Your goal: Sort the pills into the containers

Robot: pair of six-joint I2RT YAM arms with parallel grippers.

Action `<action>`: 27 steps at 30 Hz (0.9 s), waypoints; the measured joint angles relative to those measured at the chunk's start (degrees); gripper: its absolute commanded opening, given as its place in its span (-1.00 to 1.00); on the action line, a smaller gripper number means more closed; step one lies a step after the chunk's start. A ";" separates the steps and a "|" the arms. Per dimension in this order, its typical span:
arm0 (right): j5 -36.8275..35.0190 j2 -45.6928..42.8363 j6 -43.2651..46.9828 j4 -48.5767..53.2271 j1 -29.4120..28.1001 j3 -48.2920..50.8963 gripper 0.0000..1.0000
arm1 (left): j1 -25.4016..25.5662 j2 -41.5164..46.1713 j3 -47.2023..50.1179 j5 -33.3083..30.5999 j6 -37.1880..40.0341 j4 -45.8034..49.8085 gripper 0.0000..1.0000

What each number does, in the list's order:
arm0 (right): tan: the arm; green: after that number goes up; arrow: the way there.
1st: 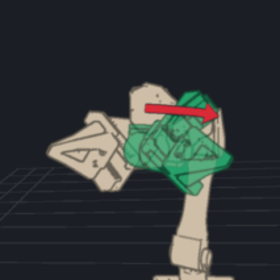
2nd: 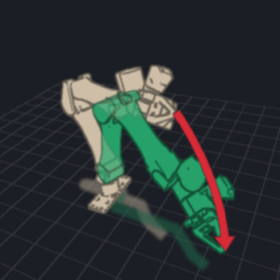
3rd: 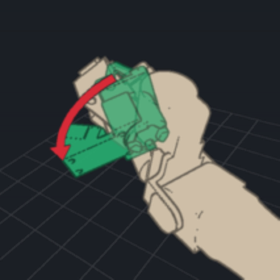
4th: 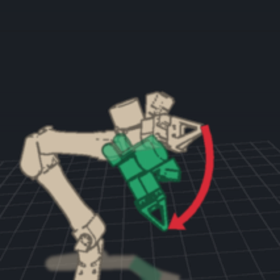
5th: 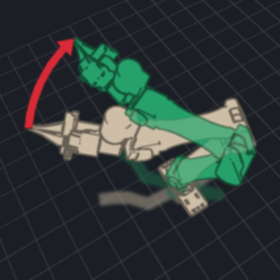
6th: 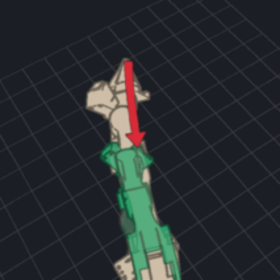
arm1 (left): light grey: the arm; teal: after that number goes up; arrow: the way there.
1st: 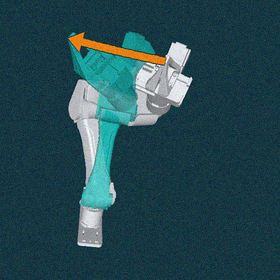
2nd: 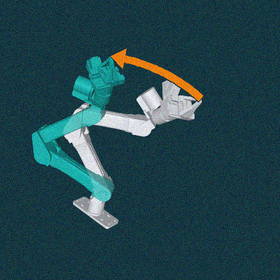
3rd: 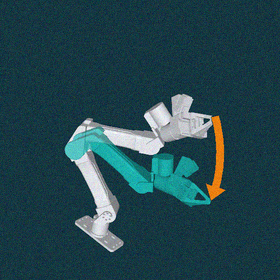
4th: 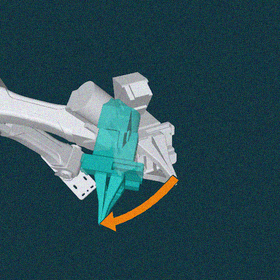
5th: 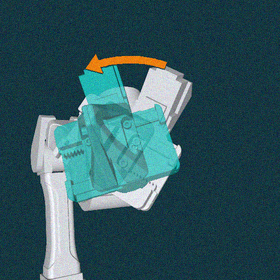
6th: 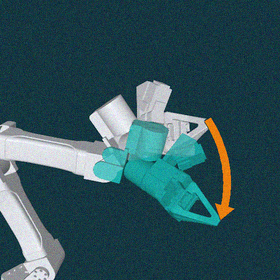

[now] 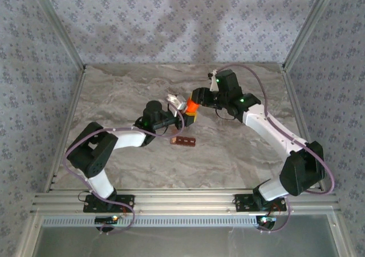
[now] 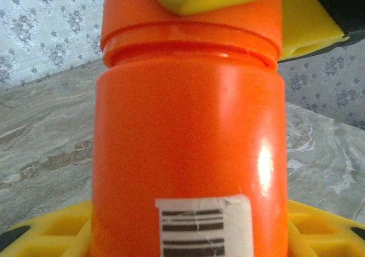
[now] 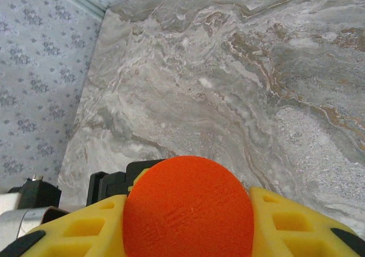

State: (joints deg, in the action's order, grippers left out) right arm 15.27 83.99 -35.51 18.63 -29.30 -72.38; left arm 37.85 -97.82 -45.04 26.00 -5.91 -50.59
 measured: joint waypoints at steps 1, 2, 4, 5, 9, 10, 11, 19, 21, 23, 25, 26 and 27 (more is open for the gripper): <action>-0.48 -0.11 -0.37 -0.04 -0.13 0.04 -0.45 | 0.09 0.00 0.00 -0.31 0.13 -0.07 -1.00; -0.74 -0.22 -0.74 -0.04 -0.17 0.11 -0.44 | 0.17 0.00 0.00 -0.44 0.20 -0.09 -1.00; -1.01 -0.33 -1.20 -0.02 -0.22 0.13 -0.38 | 0.22 0.00 0.00 -0.66 0.42 -0.15 -1.00; -1.01 -0.37 -1.22 -0.02 -0.20 0.13 -0.27 | 0.22 0.00 0.00 -0.76 0.52 -0.26 -1.00; -0.70 -0.59 -1.57 0.26 0.13 0.13 0.24 | 0.33 -0.15 -0.02 -0.76 0.98 -1.05 -1.00; -0.13 -0.70 -1.95 0.59 0.33 0.13 0.34 | 0.52 -0.24 -0.02 -0.68 1.46 -2.01 -1.00; 0.39 -0.76 -2.05 1.03 0.59 0.13 0.43 | 0.87 -0.24 -0.09 -0.39 1.75 -2.99 -1.00; 8.09 -5.38 3.56 2.99 5.62 0.13 0.78 | 0.35 -0.26 -0.96 4.98 0.83 -7.85 -1.00; 10.43 -6.97 6.34 2.93 6.97 0.13 0.79 | -0.79 -0.28 -0.96 6.78 -0.22 -8.83 -1.00; 12.92 -7.96 9.09 2.75 8.15 0.13 0.79 | -1.97 -0.33 -1.05 8.61 -1.46 -9.68 -1.00; 15.58 -8.26 12.39 2.56 9.27 0.11 0.78 | -3.23 -0.35 -1.33 11.02 -3.13 -9.88 -1.00; 16.61 -8.24 13.77 2.60 9.64 0.09 0.78 | -3.69 -0.37 -1.44 12.00 -3.78 -9.94 -1.00; 17.84 -8.20 15.67 2.73 10.05 0.07 0.77 | -4.11 -0.42 -1.57 13.29 -4.52 -10.01 -1.00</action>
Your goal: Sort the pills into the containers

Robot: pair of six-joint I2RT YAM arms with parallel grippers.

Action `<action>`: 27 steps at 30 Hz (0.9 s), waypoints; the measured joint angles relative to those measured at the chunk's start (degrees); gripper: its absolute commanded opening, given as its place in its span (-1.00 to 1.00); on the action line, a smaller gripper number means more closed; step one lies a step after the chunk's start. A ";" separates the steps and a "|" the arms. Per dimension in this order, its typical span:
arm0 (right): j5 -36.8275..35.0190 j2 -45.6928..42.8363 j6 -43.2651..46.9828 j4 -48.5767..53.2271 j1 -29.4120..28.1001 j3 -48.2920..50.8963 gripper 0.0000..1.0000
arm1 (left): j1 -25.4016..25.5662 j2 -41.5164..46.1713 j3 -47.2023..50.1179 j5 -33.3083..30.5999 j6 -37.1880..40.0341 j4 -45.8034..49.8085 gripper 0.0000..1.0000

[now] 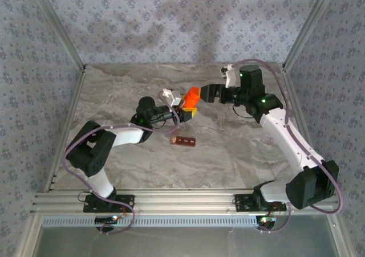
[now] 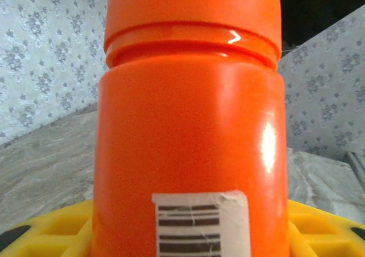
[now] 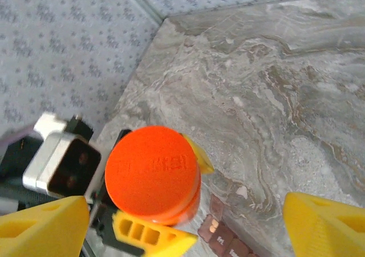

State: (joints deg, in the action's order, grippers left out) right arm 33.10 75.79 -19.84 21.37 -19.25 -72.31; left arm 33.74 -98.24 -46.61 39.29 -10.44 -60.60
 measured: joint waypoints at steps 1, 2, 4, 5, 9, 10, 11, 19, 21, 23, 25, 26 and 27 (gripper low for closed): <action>1.09 0.07 1.88 0.31 0.28 -0.13 0.77 | -0.26 -0.02 -0.24 1.18 -0.63 0.00 -1.00; 1.81 0.13 3.50 0.68 0.48 -0.33 0.77 | -0.39 -0.04 -0.44 2.25 -1.14 0.02 -1.00; 3.32 0.59 7.21 2.14 0.63 -1.64 0.77 | -0.48 -0.04 -0.92 4.79 -2.23 0.04 -1.00; 3.87 0.92 8.48 2.86 0.63 -2.47 0.77 | -0.48 -0.04 -1.11 5.75 -2.64 0.13 -1.00; 6.12 2.62 12.98 5.40 0.57 -6.27 0.76 | -0.52 -0.13 -2.08 9.49 -4.09 0.61 -1.00; 6.49 3.21 13.73 5.97 0.48 -7.15 0.75 | -0.52 -0.20 -2.29 10.08 -4.33 0.66 -1.00; 6.78 3.63 14.29 6.43 0.39 -7.72 0.75 | -0.52 -0.26 -2.51 10.60 -4.55 0.66 -1.00; 7.72 6.91 16.63 9.11 -1.16 -8.63 0.60 | -0.52 -0.46 -3.43 12.59 -5.77 0.83 -1.00; 7.82 7.10 16.79 9.44 -1.55 -8.63 0.52 | -0.52 -0.48 -3.43 12.63 -5.79 0.83 -1.00; 7.89 7.15 16.94 9.66 -1.90 -8.63 0.42 | -0.52 -0.50 -3.43 12.63 -5.79 0.83 -1.00; 7.93 7.15 16.96 9.79 -2.12 -8.63 0.37 | -0.52 -0.50 -3.43 12.72 -5.79 0.83 -1.00; 8.00 7.15 16.92 9.79 -2.19 -8.63 0.37 | -0.52 -0.52 -3.43 12.79 -5.81 0.83 -1.00; 8.09 7.17 16.92 9.79 -2.19 -8.63 0.37 | -0.52 -0.55 -3.43 12.83 -5.84 0.83 -1.00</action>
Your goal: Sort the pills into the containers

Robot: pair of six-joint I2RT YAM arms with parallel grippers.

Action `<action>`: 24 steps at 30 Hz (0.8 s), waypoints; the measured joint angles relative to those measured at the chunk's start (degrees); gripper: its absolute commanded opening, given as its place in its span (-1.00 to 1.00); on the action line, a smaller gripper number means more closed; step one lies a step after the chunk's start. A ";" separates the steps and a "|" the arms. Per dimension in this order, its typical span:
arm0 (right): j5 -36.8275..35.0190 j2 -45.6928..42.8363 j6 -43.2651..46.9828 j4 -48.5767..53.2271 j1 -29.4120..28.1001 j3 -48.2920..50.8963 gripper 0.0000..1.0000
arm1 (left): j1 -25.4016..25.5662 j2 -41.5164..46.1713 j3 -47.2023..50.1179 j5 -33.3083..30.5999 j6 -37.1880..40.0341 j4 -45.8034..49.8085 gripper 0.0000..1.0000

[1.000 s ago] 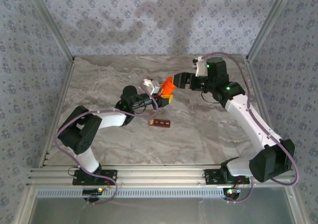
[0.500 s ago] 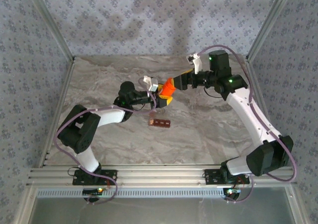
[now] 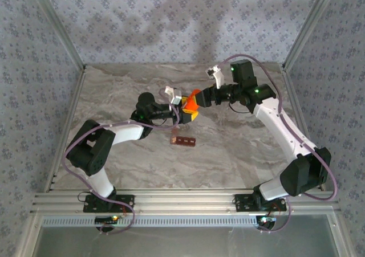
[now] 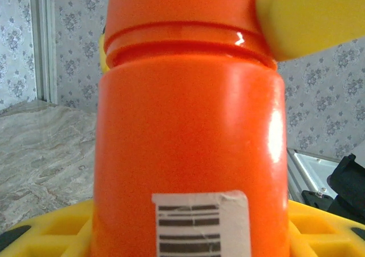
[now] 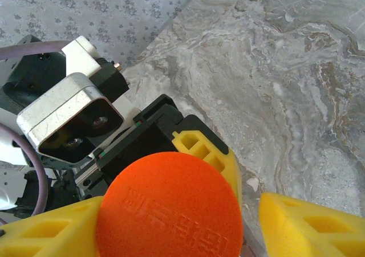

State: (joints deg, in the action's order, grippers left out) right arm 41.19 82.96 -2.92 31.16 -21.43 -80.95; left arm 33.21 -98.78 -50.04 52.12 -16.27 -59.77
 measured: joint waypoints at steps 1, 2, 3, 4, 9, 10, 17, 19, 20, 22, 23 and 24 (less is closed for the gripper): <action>0.00 0.04 0.00 -0.02 -0.04 0.00 0.37 | 0.00 0.00 0.00 0.00 -0.15 0.00 -1.00; 0.02 0.09 0.00 -0.02 -0.04 0.00 0.37 | 0.00 0.00 0.00 0.00 -0.22 0.00 -1.00; 0.02 0.13 -0.02 -0.02 -0.04 0.00 0.37 | 0.00 0.00 0.00 0.00 -0.35 0.00 -1.00; 0.04 0.17 -0.04 -0.02 -0.04 0.00 0.37 | 0.00 -0.02 0.00 0.02 -0.37 0.00 -1.00; 0.24 0.20 -0.55 -0.09 -0.09 0.00 0.30 | 0.00 -0.02 0.00 0.00 -0.42 -0.02 -1.00; 0.24 0.20 -0.68 -0.13 -0.11 0.00 0.31 | 0.00 -0.07 0.00 0.00 -0.55 -0.02 -1.00; 0.24 0.20 -1.79 -1.55 -0.09 0.00 0.31 | 0.00 -0.39 0.00 0.24 -0.92 -0.04 -1.00; 0.35 0.20 -2.23 -1.88 -0.02 0.00 0.27 | 0.00 -0.39 0.00 0.22 -0.98 -0.04 -1.00; 0.46 0.20 -2.32 -2.05 -0.02 0.00 0.25 | 0.00 -0.39 0.00 0.22 -0.98 -0.04 -1.00; 0.63 0.20 -2.67 -2.29 0.00 0.00 0.16 | 0.00 -0.39 0.00 0.22 -0.98 -0.04 -1.00; 0.72 0.20 -2.82 -2.32 0.02 0.00 0.12 | 0.00 -0.39 0.00 0.20 -1.01 -0.04 -1.00; 0.85 0.20 -2.89 -2.36 0.02 0.00 0.07 | 0.00 -0.39 0.00 0.20 -1.03 -0.04 -1.00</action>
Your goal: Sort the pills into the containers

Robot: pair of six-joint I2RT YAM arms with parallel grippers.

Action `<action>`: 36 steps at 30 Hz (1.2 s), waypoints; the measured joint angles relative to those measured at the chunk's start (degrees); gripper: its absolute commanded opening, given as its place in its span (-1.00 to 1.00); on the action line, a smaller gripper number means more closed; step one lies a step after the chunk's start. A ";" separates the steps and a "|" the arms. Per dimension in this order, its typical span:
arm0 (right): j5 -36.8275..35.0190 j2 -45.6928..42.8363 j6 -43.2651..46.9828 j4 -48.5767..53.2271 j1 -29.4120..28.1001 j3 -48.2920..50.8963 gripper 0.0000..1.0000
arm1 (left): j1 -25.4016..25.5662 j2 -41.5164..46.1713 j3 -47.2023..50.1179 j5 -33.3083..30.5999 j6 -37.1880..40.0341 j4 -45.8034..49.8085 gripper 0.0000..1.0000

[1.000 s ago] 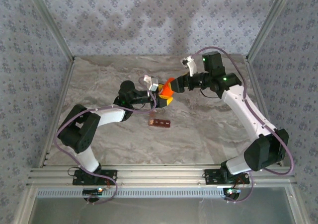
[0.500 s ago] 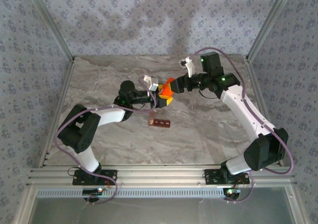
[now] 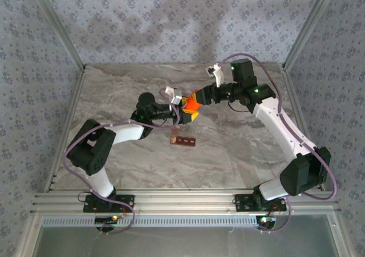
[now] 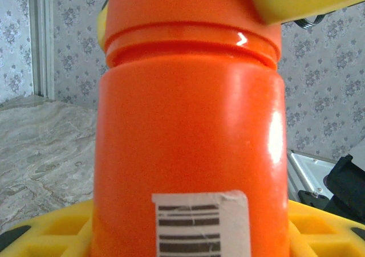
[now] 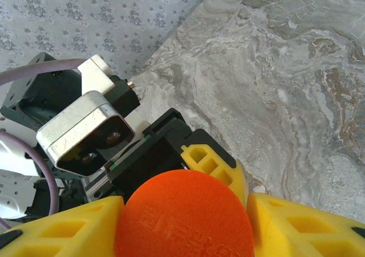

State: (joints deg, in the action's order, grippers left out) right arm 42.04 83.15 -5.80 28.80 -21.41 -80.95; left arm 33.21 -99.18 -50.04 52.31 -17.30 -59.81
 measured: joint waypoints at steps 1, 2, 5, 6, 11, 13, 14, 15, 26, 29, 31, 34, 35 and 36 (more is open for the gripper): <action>0.02 0.00 0.02 -0.09 0.02 0.00 0.02 | -0.02 0.00 0.00 0.00 -0.09 0.02 -1.00; 0.09 0.00 0.02 -0.15 0.04 0.00 -0.01 | -0.09 0.00 0.00 0.00 -0.22 0.00 -1.00; 0.44 0.00 -0.09 -0.31 0.07 0.02 -0.11 | -0.11 0.00 0.00 0.00 -0.24 0.00 -1.00; 0.50 0.00 0.04 -0.42 0.07 0.11 -0.12 | -0.11 0.00 0.00 -0.04 -0.28 0.00 -1.00; 0.44 -0.44 -1.31 -3.52 0.02 2.23 -0.25 | -0.11 -0.04 0.04 -0.76 -0.37 0.28 -1.00; -0.52 -1.01 -2.82 -5.31 -0.31 3.61 -0.28 | -0.09 -0.04 0.35 -1.33 -0.35 0.46 -1.00; -1.29 -1.25 -3.74 -6.19 -0.63 4.22 -0.29 | 0.02 -0.04 0.63 -1.75 -0.28 0.37 -1.00; -2.36 -1.44 -4.79 -6.97 -1.01 4.83 -0.30 | 0.17 -0.04 0.96 -2.40 -0.17 0.39 -1.00; -19.71 -3.04 -25.38 -15.91 -6.25 14.71 -0.36 | 4.70 -0.02 5.27 -21.92 7.37 6.27 -1.00; -21.29 -3.04 -28.11 -16.57 -6.56 15.08 -0.27 | 5.07 -0.02 5.31 -24.92 8.98 6.64 -1.00; -21.20 -3.04 -28.39 -16.68 -6.32 14.95 -0.08 | 5.07 -0.02 5.31 -25.73 9.44 6.27 -1.00; -19.52 -2.97 -28.50 -15.72 -5.14 13.86 0.26 | 5.05 -0.02 5.20 -25.97 9.81 5.07 -1.00; -18.56 -2.97 -28.44 -15.34 -4.72 13.22 0.36 | 5.03 -0.02 5.05 -25.79 9.97 4.15 -1.00; -18.10 -2.97 -28.24 -15.13 -4.33 12.59 0.43 | 4.92 -0.02 4.81 -25.55 9.97 3.23 -1.00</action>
State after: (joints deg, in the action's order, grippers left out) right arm 23.94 80.18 -34.04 13.67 -25.74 -68.36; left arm 38.13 -99.20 -45.23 26.76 -7.33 -56.58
